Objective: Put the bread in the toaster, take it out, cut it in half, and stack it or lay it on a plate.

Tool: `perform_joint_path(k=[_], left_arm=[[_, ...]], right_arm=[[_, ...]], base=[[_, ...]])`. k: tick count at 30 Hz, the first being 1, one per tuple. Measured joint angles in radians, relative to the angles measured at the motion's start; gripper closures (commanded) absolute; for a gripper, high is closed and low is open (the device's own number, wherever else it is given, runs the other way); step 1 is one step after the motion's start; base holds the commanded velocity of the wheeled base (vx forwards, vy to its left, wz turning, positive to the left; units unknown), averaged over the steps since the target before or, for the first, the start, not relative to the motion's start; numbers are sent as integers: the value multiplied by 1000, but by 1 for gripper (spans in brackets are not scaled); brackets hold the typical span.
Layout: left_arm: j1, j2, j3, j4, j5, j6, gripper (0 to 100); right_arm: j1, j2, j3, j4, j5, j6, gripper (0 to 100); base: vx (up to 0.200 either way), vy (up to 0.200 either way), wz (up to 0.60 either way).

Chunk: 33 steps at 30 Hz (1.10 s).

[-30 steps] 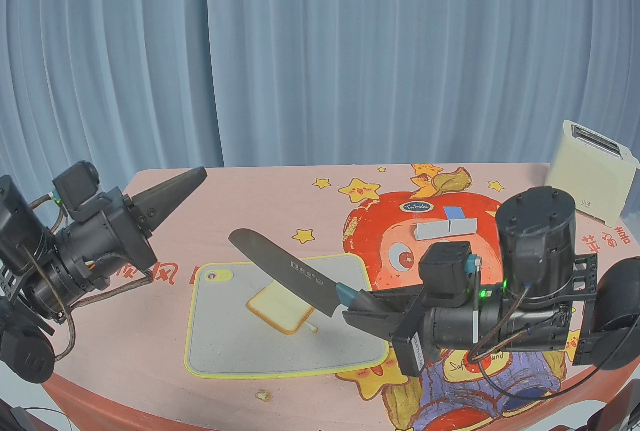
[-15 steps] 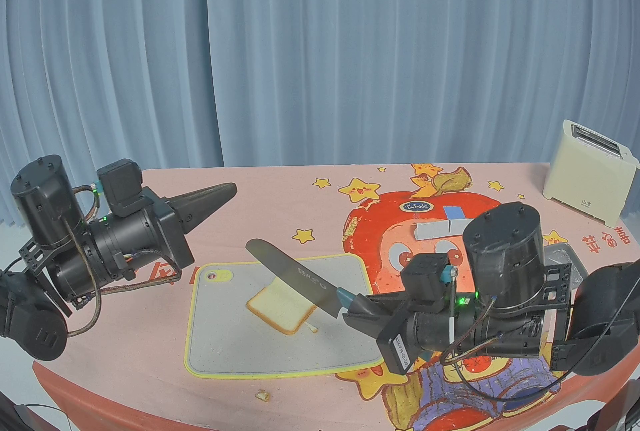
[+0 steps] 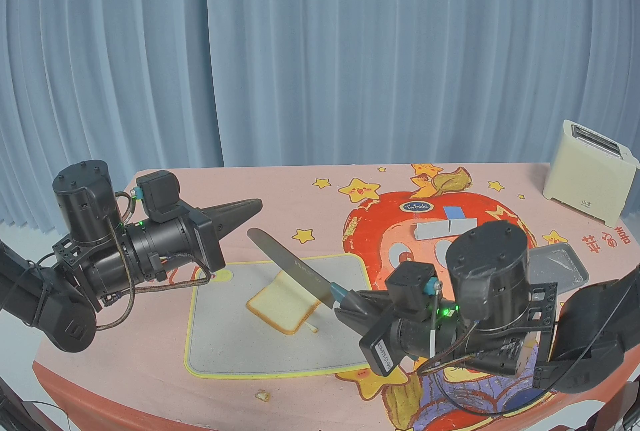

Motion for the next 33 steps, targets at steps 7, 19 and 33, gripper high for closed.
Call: perform_joint_path(k=[7, 19, 33], left_arm=[[-26, 24, -6, 0, 0, 1, 100], [-61, 58, 8, -6, 0, 14, 100], [-79, 166, 12, -97, 7, 59, 100]], right_arm=[[6, 35, 14, -21, -8, -7, 100], [11, 50, 20, -24, -9, -5, 100], [5, 49, 17, -23, -9, -4, 100]], base=[[0, 0, 0], [0, 0, 0], [0, 0, 0]])
